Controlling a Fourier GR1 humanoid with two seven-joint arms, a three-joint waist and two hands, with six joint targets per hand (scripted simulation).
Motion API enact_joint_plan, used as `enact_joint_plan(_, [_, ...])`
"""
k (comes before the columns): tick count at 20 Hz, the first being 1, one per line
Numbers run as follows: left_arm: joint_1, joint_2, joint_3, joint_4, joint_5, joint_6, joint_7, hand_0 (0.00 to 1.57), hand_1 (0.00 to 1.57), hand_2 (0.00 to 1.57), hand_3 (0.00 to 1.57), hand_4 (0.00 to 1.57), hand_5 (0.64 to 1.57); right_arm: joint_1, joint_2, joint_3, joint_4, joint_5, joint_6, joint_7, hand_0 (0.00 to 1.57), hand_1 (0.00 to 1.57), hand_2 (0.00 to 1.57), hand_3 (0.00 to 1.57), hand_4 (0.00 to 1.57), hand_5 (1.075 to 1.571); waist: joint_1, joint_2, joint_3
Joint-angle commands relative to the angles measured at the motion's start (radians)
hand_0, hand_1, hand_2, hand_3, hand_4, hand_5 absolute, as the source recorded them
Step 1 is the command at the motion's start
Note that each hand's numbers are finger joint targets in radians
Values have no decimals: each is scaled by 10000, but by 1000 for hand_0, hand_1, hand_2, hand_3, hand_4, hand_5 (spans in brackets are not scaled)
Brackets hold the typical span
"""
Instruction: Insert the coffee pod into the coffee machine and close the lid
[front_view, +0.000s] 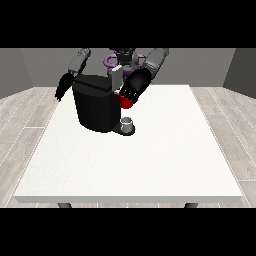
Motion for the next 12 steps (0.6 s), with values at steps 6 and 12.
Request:
enact_joint_plan(6, [-409,56,357,40,78,646,-308,1233,1233,1201,947,0,1571,-62,98,52,-74,5,-55,-429,0,0,0,0,85,1571,-272,528,-10])
enact_joint_plan(12, [-346,103,182,7,-38,389,-676,1269,1269,1236,966,0,1571,12,-62,-30,195,66,-17,-56,0,0,0,0,71,1571,-38,121,-10])
